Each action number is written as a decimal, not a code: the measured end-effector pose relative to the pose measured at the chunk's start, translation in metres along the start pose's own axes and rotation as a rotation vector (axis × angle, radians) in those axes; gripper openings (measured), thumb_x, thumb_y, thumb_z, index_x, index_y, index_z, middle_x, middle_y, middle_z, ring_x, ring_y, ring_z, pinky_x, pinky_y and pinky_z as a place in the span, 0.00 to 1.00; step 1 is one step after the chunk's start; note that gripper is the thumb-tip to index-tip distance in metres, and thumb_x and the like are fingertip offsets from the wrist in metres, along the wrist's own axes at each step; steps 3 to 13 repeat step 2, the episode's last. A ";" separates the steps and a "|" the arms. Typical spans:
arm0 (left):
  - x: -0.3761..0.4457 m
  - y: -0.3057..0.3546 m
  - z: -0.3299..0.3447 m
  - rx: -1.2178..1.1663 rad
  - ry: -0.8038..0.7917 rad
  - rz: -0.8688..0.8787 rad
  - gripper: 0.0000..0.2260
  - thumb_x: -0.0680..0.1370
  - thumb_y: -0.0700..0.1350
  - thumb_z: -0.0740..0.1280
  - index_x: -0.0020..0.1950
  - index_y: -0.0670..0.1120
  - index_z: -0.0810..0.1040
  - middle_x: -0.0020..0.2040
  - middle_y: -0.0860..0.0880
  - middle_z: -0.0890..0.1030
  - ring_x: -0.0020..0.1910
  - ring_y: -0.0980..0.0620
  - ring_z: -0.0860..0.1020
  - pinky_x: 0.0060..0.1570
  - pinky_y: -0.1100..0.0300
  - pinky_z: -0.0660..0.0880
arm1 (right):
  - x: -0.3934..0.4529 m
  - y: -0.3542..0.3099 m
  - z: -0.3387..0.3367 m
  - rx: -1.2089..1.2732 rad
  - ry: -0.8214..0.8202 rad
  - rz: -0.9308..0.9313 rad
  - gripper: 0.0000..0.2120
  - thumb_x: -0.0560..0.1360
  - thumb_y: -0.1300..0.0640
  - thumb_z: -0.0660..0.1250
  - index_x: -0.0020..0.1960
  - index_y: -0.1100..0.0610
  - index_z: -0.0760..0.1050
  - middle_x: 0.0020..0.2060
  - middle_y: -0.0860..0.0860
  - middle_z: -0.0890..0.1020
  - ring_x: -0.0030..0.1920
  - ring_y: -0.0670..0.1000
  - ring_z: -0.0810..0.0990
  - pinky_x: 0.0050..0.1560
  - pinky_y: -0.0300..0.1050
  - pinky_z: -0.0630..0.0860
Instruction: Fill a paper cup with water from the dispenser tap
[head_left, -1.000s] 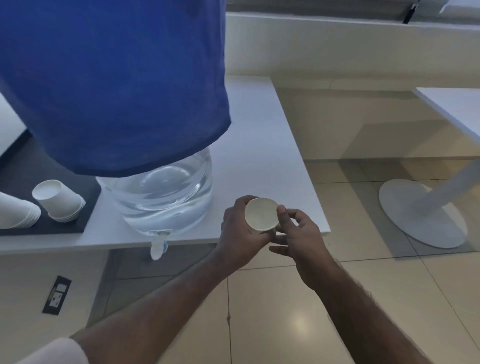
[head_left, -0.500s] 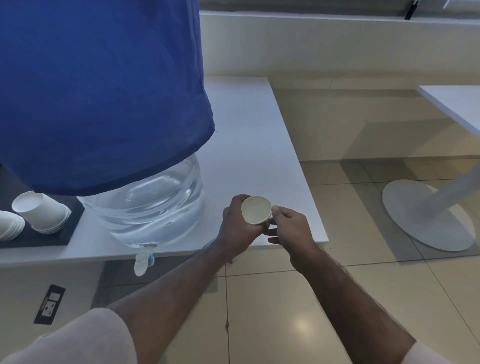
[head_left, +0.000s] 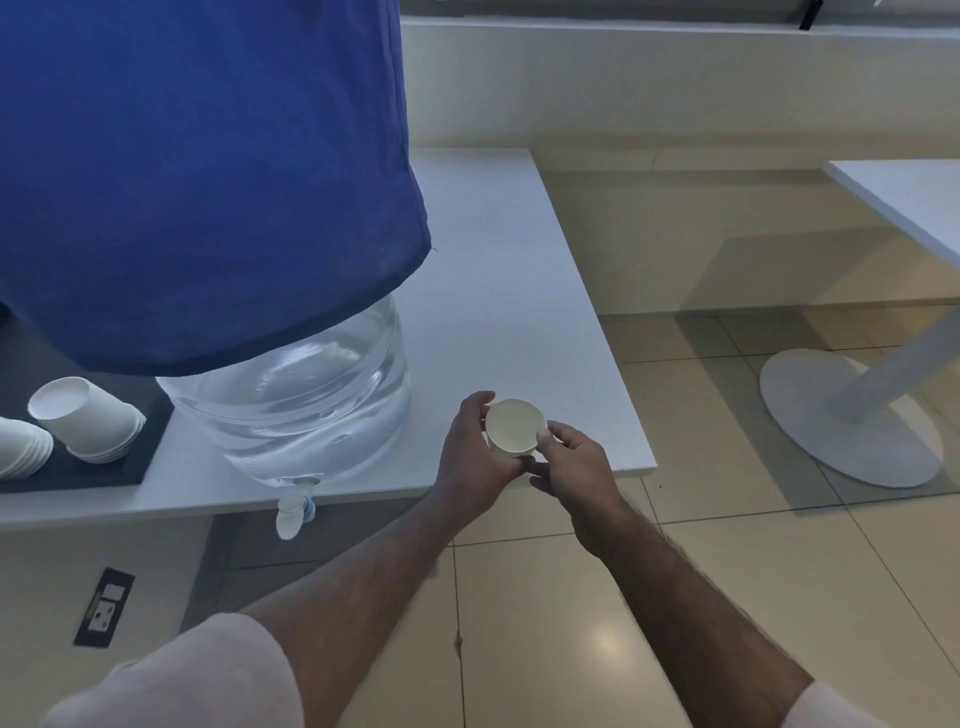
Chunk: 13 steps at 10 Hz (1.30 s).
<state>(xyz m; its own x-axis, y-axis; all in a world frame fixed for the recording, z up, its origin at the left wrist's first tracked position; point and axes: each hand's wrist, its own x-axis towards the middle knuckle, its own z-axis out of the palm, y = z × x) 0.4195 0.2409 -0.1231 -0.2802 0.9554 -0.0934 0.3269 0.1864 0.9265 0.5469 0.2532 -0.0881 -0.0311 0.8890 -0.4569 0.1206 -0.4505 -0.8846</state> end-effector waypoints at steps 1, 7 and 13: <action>-0.015 -0.003 -0.009 -0.018 -0.004 0.013 0.43 0.66 0.39 0.83 0.76 0.47 0.65 0.63 0.51 0.75 0.59 0.53 0.76 0.50 0.75 0.71 | -0.010 0.004 0.002 0.032 0.023 0.021 0.21 0.82 0.57 0.62 0.74 0.58 0.65 0.64 0.57 0.76 0.60 0.58 0.79 0.62 0.54 0.78; -0.022 -0.005 -0.013 -0.039 -0.012 0.006 0.45 0.66 0.39 0.83 0.77 0.47 0.64 0.65 0.50 0.75 0.62 0.53 0.75 0.56 0.74 0.71 | -0.016 0.006 0.001 0.033 0.057 0.024 0.23 0.82 0.58 0.62 0.75 0.58 0.64 0.68 0.59 0.75 0.64 0.58 0.77 0.65 0.57 0.75; -0.022 -0.005 -0.013 -0.039 -0.012 0.006 0.45 0.66 0.39 0.83 0.77 0.47 0.64 0.65 0.50 0.75 0.62 0.53 0.75 0.56 0.74 0.71 | -0.016 0.006 0.001 0.033 0.057 0.024 0.23 0.82 0.58 0.62 0.75 0.58 0.64 0.68 0.59 0.75 0.64 0.58 0.77 0.65 0.57 0.75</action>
